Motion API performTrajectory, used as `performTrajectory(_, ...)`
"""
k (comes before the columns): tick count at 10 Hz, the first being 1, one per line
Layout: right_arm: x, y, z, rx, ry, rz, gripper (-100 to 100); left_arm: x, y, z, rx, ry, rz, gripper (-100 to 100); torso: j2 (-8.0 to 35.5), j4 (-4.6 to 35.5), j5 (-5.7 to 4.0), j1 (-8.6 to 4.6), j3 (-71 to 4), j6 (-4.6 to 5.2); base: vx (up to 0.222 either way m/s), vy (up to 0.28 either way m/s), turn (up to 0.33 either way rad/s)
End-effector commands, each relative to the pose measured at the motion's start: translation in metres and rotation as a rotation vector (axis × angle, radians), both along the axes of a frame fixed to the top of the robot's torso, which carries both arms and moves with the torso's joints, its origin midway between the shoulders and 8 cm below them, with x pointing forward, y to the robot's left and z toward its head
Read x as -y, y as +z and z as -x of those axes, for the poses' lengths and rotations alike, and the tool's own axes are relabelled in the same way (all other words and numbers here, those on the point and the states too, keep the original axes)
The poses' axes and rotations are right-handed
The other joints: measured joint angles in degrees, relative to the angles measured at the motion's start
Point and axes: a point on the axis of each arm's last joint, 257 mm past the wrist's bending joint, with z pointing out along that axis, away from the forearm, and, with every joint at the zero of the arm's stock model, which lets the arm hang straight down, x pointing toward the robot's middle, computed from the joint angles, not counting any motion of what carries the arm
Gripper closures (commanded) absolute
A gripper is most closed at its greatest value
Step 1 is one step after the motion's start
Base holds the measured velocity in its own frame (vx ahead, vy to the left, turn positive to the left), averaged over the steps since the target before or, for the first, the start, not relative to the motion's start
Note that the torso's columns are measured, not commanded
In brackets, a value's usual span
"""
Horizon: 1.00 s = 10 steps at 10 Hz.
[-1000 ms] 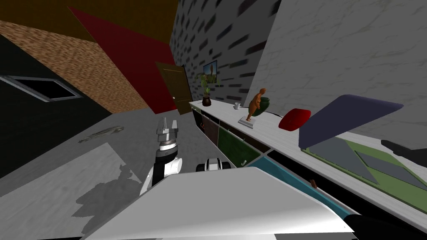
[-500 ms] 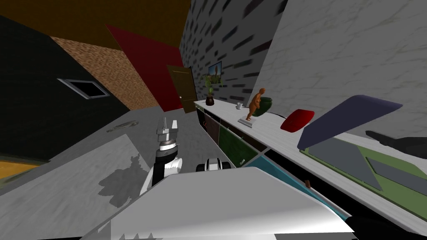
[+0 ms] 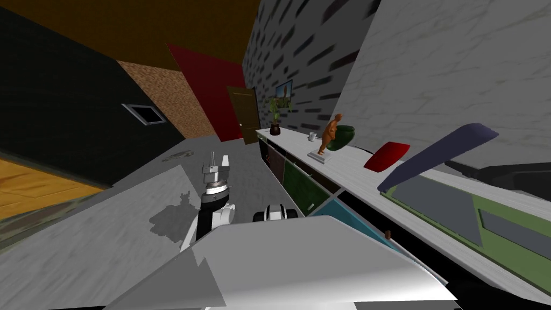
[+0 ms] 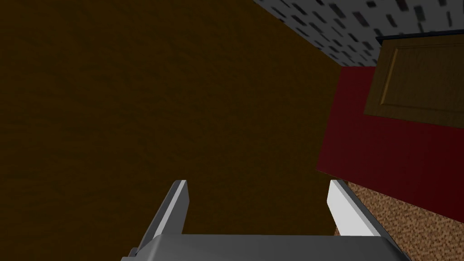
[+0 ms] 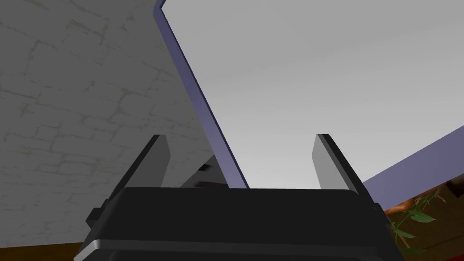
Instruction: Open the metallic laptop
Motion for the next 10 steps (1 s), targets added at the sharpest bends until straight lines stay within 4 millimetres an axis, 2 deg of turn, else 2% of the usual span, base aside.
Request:
performTrajectory(1,-0.022,0.006,-0.023,-0.017,0.097,0.028,-100,0.0,0.0,0.0,0.0,0.0,0.0,0,-0.06,-0.01,0.0,-0.02,-0.03,0.04,-0.107,-0.089,0.176)
performTrajectory(6,-0.064,0.015,-0.062,-0.046,0.275,0.106,-100,0.0,0.0,0.0,0.0,0.0,0.0,0,-0.05,-0.01,0.03,0.09,-0.03,0.02,-0.143,-0.096,0.189)
performTrajectory(10,-0.096,0.023,-0.085,-0.061,0.402,0.187,-100,0.0,0.0,0.0,0.0,0.0,0.0,0,0.06,0.03,-0.06,-0.11,0.05,0.1,-0.142,-0.091,0.157)
